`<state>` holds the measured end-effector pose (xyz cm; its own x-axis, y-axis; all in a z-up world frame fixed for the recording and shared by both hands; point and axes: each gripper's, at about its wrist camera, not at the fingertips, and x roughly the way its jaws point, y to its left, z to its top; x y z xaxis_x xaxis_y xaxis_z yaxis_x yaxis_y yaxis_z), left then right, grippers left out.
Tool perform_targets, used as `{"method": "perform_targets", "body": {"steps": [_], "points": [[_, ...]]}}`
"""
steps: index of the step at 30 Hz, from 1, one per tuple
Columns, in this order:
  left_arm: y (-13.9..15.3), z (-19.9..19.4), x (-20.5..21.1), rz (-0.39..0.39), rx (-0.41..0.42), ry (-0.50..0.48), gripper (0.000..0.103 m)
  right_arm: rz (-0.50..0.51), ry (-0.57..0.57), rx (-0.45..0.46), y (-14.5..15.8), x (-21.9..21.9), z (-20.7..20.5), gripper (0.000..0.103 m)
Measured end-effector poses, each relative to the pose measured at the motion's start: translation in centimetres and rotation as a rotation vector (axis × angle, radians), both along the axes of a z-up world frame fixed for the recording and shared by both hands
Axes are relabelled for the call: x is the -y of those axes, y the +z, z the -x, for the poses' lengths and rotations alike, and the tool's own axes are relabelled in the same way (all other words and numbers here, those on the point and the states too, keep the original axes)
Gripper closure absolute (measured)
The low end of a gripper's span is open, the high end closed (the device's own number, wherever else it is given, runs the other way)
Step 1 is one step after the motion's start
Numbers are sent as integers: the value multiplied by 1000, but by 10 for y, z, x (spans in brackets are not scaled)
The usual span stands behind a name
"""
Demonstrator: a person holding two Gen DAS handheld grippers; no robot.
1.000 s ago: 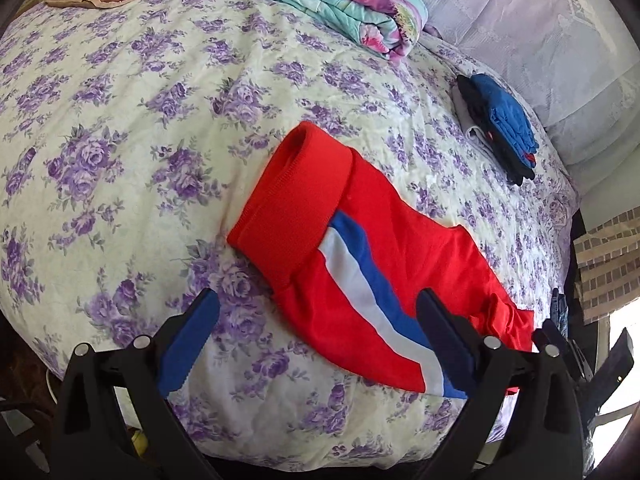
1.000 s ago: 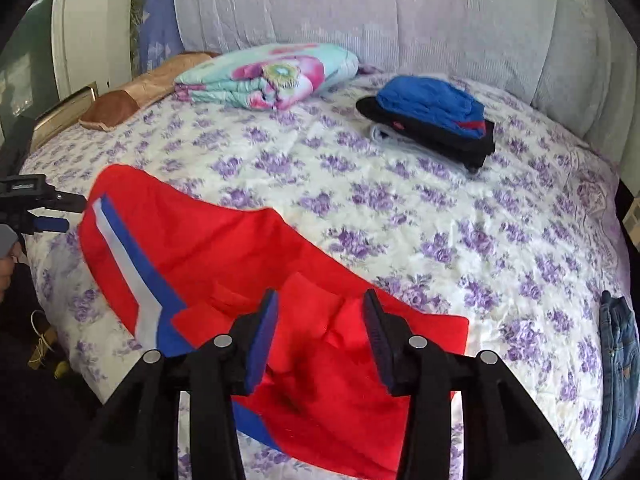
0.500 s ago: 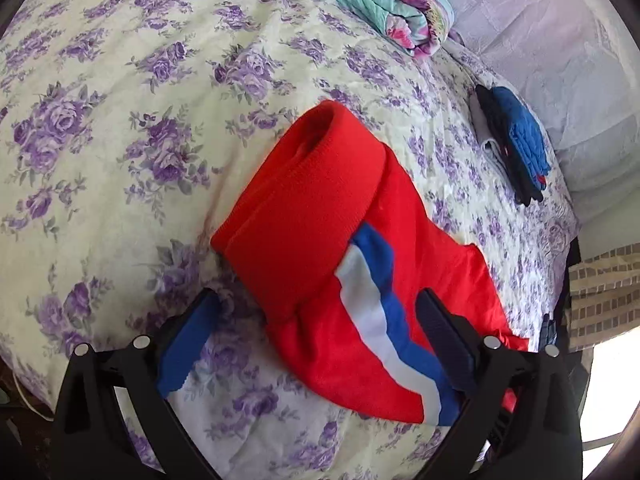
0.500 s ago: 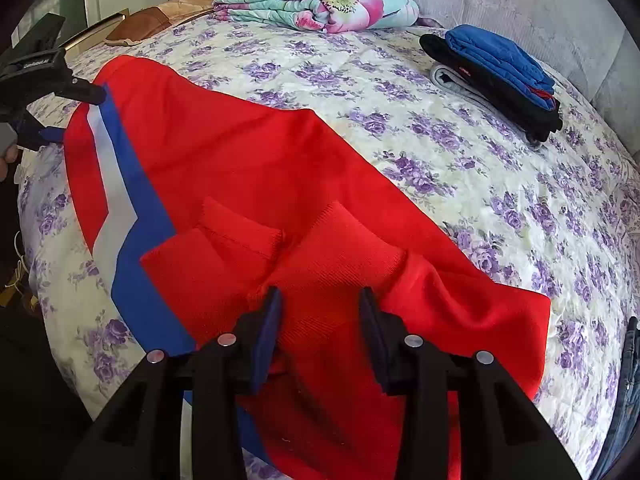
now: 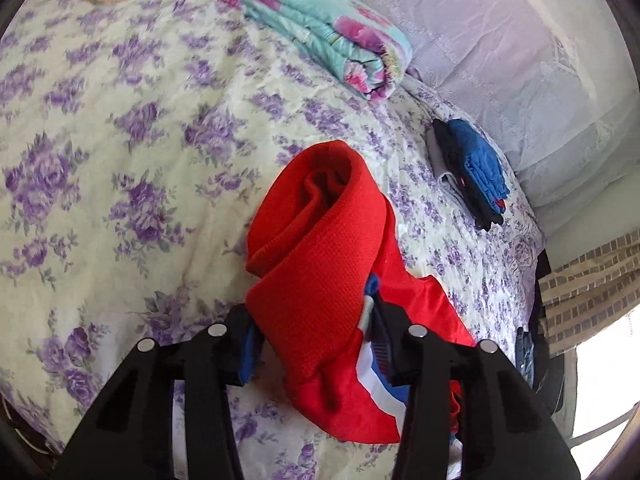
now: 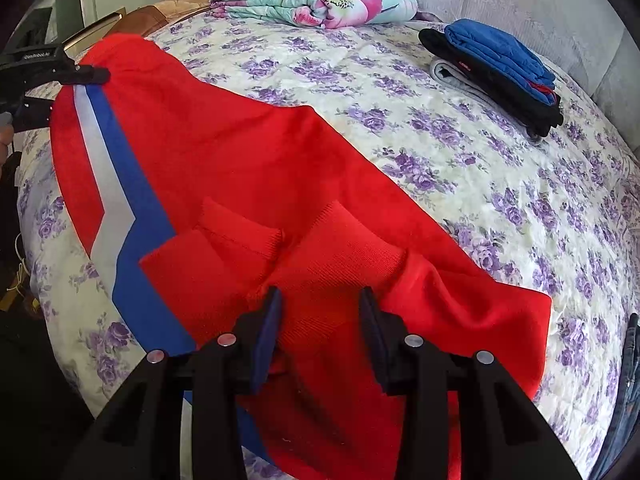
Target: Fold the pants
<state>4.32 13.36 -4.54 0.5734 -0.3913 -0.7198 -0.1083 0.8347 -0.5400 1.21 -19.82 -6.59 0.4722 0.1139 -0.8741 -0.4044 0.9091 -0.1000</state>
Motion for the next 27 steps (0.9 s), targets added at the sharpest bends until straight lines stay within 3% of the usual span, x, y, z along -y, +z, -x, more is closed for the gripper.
{"method": "perform_targets", "body": {"steps": [4, 8, 11, 13, 16, 17, 22, 27], "points": [[39, 12, 29, -161, 97, -48, 59, -3, 4, 2, -1, 2, 0, 62], [77, 22, 70, -262, 202, -145, 59, -51, 3, 3, 9, 8, 1, 62], [99, 29, 110, -344, 277, -254, 60, -105, -46, 104, 36, 27, 18, 49], [109, 35, 136, -388, 318, -317, 60, -111, -82, 110, 41, 41, 26, 43], [113, 41, 167, -419, 340, -386, 60, -50, -110, -73, 3, 48, 22, 29], [112, 43, 179, -439, 348, -415, 60, -46, -99, -89, -6, 48, 22, 25], [103, 52, 218, -455, 339, -504, 61, -112, -105, 5, 13, 62, 34, 22], [98, 52, 219, -437, 308, -471, 62, -157, -138, 55, 23, 80, 48, 23]]}}
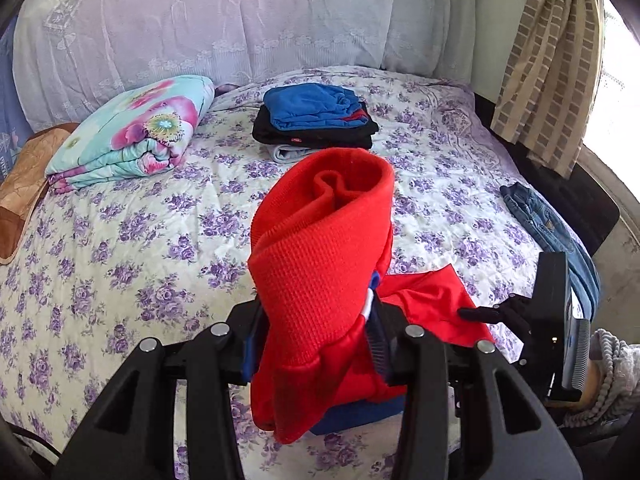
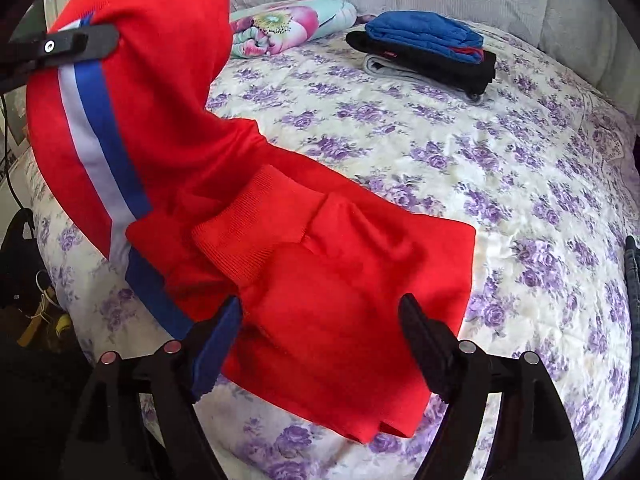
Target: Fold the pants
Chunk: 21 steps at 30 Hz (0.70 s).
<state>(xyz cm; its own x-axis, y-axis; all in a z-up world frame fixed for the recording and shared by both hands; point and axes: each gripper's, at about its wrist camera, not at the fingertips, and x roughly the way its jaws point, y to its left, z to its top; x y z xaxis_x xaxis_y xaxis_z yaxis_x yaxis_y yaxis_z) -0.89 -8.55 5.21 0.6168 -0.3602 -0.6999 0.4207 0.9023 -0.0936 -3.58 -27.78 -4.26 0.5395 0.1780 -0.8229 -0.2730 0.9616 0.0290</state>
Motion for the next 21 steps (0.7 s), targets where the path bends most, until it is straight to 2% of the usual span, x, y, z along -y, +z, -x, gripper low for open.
{"method": "perform_targets", "body": {"steps": [3, 7, 11, 13, 14, 17, 19, 21], "points": [[1, -4, -15, 26, -19, 57, 61, -33, 19, 55, 13, -5, -5, 25], [2, -12, -46, 62, -50, 157, 61, -78, 90, 65, 19, -30, -23, 44], [1, -18, -68, 80, -81, 222, 61, 24, 258, 3, -8, -81, -33, 59], [2, -17, -70, 85, -82, 224, 61, 76, 254, -42, -28, -91, -41, 57], [3, -16, -69, 85, -80, 219, 61, 70, 251, -24, -29, -91, -43, 57], [4, -11, -61, 76, -70, 195, 62, 51, 234, -45, -21, -87, -47, 56], [4, -10, -57, 69, -64, 184, 62, 20, 226, 10, -6, -86, -43, 56], [4, -10, -56, 71, -67, 184, 61, 36, 255, 49, 2, -95, -42, 54]]}}
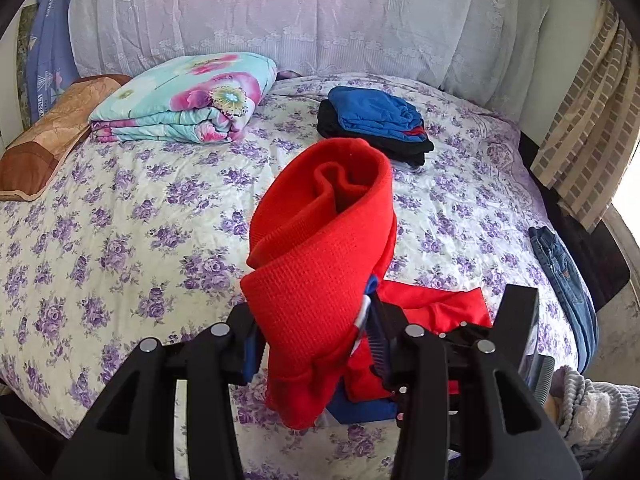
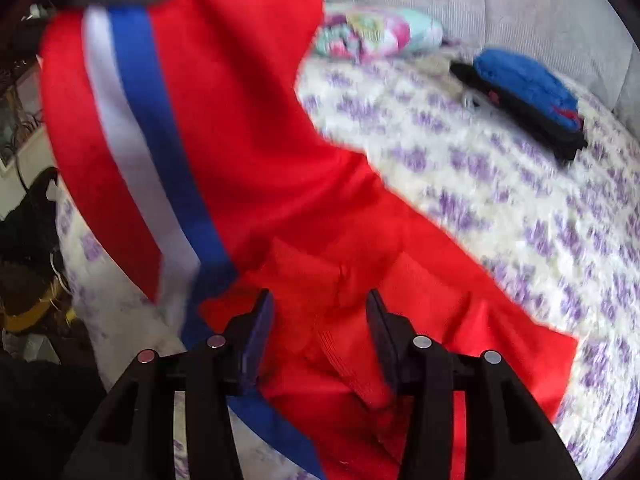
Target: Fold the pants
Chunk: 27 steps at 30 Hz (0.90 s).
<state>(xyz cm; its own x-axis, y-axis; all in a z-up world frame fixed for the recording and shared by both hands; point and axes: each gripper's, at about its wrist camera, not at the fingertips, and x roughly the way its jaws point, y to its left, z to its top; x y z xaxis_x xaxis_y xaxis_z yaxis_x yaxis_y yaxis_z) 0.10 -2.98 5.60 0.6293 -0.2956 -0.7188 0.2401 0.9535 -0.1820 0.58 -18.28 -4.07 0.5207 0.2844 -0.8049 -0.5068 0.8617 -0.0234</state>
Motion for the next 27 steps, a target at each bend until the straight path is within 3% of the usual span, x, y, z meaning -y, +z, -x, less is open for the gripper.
{"method": "perform_targets", "body": {"steps": [3, 6, 8, 10, 20, 23, 27], "points": [[1, -2, 2, -1, -5, -4, 62, 83, 23, -113, -29, -13, -10, 49], [3, -1, 11, -10, 1, -30, 62, -81, -8, -134, -15, 12, -17, 48], [4, 2, 22, -33, 15, -55, 62, -185, -28, -62, 10, 38, -8, 45], [4, 4, 33, -52, 26, -79, 62, -183, -114, -9, 22, 67, 1, 30], [5, 11, 99, -122, 81, -191, 62, -284, -591, -85, 2, 220, 49, 30], [-4, 15, 125, -156, 84, -233, 62, -301, -665, -80, -5, 240, 68, 30], [-19, 22, 155, -197, 85, -278, 62, -290, -680, -79, -4, 258, 78, 30]]}}
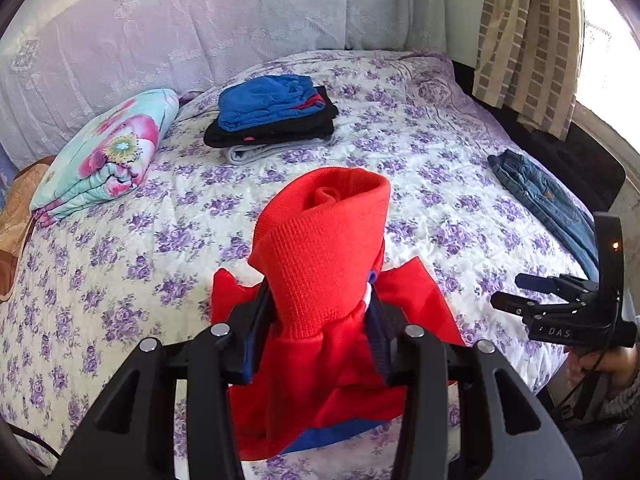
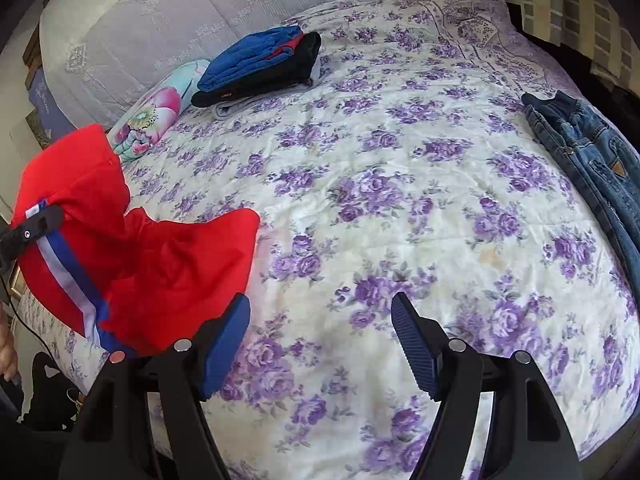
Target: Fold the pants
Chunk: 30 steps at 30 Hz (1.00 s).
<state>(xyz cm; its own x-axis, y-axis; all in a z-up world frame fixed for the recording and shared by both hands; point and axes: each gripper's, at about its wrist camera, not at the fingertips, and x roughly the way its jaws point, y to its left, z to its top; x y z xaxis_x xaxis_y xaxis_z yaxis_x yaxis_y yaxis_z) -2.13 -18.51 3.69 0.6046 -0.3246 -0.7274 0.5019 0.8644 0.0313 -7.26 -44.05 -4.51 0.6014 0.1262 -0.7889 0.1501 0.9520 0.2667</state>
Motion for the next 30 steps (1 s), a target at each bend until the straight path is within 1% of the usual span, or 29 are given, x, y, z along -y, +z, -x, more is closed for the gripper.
{"method": "perform_targets", "body": {"steps": [5, 12, 14, 16, 18, 21, 23, 24, 25, 28, 30], "points": [[-18, 8, 30, -48, 15, -20, 62, 24, 21, -14, -2, 12, 1, 30], [-41, 13, 54, -86, 30, -7, 62, 40, 45, -36, -7, 26, 3, 30], [-52, 16, 64, -124, 38, -18, 61, 44, 53, -38, -7, 28, 3, 30], [-63, 19, 71, -146, 16, -32, 59, 41, 54, -38, -7, 28, 2, 30], [-68, 22, 74, -138, -26, -50, 58, 38, 56, -37, -8, 29, 2, 30], [-67, 26, 70, -129, -44, -52, 54, 26, 62, -41, -10, 29, -1, 30], [-59, 28, 63, -96, -54, -53, 47, 17, 71, -42, -11, 28, -5, 30], [-55, 29, 58, -79, -54, -52, 40, 14, 75, -41, -12, 27, -6, 30], [-50, 31, 55, -63, -53, -54, 36, 10, 77, -40, -12, 26, -9, 30], [-34, 35, 43, -21, -38, -59, 32, -8, 79, -35, -12, 24, -14, 30], [-26, 34, 38, -5, -35, -53, 31, -18, 77, -29, -12, 23, -16, 30]]}}
